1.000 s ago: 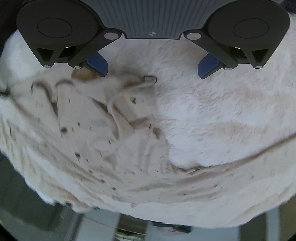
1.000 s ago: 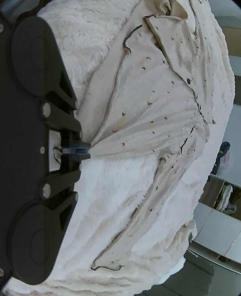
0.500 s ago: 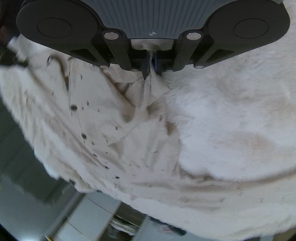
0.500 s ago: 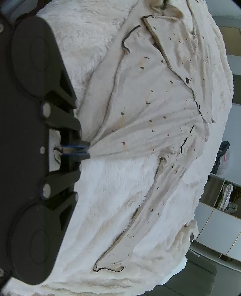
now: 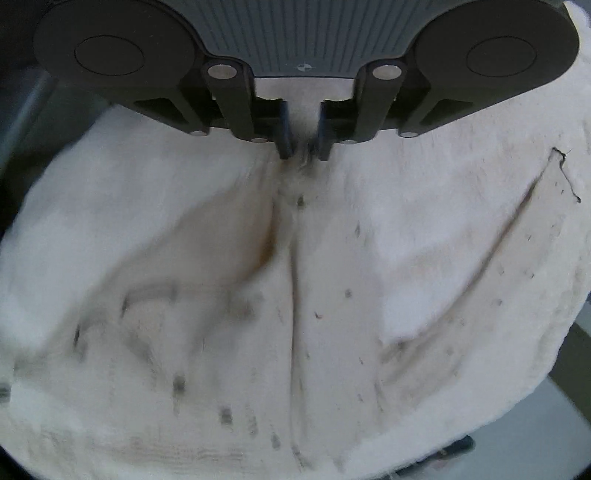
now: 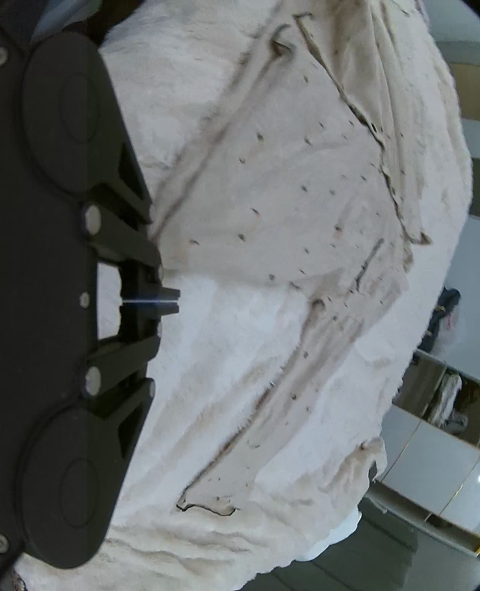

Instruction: Fold clothes

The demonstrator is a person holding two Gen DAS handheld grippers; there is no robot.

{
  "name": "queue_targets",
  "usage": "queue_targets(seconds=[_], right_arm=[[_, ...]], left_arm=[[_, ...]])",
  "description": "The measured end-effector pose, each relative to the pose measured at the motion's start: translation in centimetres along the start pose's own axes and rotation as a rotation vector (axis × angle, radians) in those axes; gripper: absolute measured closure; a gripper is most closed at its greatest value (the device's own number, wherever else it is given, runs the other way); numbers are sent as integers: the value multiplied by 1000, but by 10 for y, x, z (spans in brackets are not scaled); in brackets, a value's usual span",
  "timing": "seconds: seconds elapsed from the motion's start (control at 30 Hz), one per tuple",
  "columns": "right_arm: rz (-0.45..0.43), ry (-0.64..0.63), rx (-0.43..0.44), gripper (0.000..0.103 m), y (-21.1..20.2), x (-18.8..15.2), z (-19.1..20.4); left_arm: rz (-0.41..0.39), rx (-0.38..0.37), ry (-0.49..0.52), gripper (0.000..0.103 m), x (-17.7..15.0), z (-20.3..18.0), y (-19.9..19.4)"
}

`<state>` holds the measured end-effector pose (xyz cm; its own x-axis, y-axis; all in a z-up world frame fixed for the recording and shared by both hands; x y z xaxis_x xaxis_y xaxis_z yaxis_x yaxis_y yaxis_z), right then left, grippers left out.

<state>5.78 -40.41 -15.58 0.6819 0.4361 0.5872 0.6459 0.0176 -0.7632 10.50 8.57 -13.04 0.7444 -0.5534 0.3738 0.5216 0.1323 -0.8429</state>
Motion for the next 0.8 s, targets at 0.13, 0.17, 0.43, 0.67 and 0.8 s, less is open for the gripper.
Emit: queue_targets(seconds=[0.13,0.17,0.43,0.67,0.8], right_arm=[[-14,-99,58,72,0,2,22],[-9,-130,73,72,3,1,27],[-8,-494,47,59,44,-7,74],[-25,-566,133,100,49,8,95],[-53,-566,176,101,4,12,82]], left_arm=[[-209,-43,-22,39,22,-14,-36],[-259,-84,-23,37,28,-20,-46],[-377,-51,220,31,55,-84,-19],[-360,-28,335,102,82,-109,14],[-400,-193,354,102,77,-100,-33]])
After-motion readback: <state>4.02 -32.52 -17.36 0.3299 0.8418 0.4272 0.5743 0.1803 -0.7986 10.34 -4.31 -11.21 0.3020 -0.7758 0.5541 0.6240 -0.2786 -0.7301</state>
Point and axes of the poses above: each gripper's, at about its wrist camera, not at the fingertips, and y roughly the way its jaws point, z to its left, x to its top, the point moved 9 cm from there along y, roughly the way its jaws point, and after that the axes turned 4 degrees about x, right-handed, at the moved point
